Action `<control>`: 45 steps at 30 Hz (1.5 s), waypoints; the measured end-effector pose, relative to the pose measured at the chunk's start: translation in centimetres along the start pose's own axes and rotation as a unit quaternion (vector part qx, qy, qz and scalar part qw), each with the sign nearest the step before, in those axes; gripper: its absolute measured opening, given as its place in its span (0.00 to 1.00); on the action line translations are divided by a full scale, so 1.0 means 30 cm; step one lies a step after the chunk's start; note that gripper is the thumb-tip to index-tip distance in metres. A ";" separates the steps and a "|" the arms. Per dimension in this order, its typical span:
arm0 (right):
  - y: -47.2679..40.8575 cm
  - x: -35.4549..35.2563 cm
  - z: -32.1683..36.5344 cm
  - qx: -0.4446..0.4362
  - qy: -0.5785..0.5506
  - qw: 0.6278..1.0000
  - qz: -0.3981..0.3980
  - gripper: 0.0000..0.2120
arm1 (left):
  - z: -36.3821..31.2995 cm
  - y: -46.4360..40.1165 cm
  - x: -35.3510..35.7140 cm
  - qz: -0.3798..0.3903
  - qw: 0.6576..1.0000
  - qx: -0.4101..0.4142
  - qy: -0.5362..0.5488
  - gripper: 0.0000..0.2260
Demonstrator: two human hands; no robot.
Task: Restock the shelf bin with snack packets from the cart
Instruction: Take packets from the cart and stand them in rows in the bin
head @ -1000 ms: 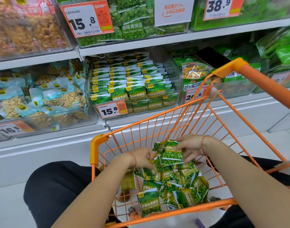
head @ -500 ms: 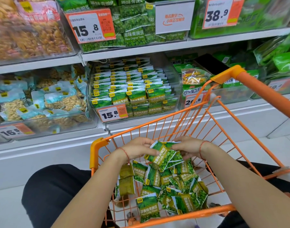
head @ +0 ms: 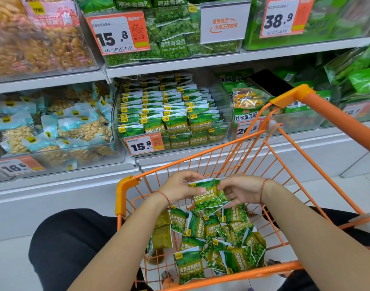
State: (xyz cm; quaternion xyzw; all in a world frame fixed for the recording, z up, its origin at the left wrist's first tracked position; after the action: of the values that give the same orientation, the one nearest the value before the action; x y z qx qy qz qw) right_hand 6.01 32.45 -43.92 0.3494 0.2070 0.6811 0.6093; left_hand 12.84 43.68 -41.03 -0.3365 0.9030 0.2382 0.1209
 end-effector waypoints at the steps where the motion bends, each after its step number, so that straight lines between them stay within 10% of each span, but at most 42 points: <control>1: 0.003 0.007 -0.002 0.002 0.008 1.000 0.006 0.05 | 0.007 -0.004 -0.003 -0.007 1.000 -0.006 0.008 0.12; 16: 0.002 -0.033 0.013 -0.027 0.088 0.994 -0.063 0.12 | 0.098 0.007 0.080 0.001 0.978 -0.127 0.168 0.31; 29: 0.013 -0.049 -0.001 -0.015 -0.104 0.991 -0.083 0.13 | 0.111 0.004 0.107 0.009 0.968 -0.147 0.203 0.15; 40: 0.023 0.005 0.034 -0.044 0.044 0.998 -0.021 0.26 | 0.086 0.001 0.078 0.005 0.995 -0.103 -0.011 0.19; 45: 0.039 0.019 0.054 -0.045 0.047 0.998 -0.006 0.15 | 0.055 0.004 0.077 0.035 0.995 -0.088 -0.021 0.21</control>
State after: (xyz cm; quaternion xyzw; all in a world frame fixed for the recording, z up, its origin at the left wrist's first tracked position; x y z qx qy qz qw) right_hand 6.37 32.57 -41.88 0.2880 0.2070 0.7016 0.6180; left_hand 11.13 43.32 -43.27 -0.3090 0.8868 0.3283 0.1014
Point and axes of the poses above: each hand's wrist, its own y-axis away from the middle knuckle, its own x-axis out of the palm, z = x × y, the point moved 10 cm from there along -y, towards the middle knuckle, and after that the axes turned 10 degrees about -y, right-handed, at the moved point
